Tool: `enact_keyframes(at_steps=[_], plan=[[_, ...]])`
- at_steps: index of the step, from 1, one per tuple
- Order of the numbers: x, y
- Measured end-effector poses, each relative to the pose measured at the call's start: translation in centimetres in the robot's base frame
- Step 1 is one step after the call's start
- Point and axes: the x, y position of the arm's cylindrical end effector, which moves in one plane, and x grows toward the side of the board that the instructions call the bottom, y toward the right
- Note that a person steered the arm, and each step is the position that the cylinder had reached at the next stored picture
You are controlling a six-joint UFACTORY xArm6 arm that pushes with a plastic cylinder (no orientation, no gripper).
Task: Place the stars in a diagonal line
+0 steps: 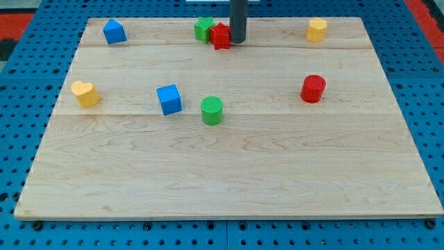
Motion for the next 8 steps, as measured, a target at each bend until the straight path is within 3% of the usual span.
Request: enact_keyframes(at_steps=[1, 2, 3, 5, 8], plan=[[-3.8, 0.7], [-5.8, -3.7], [-4.5, -9.6], [4.3, -10.0], [3.8, -3.0]])
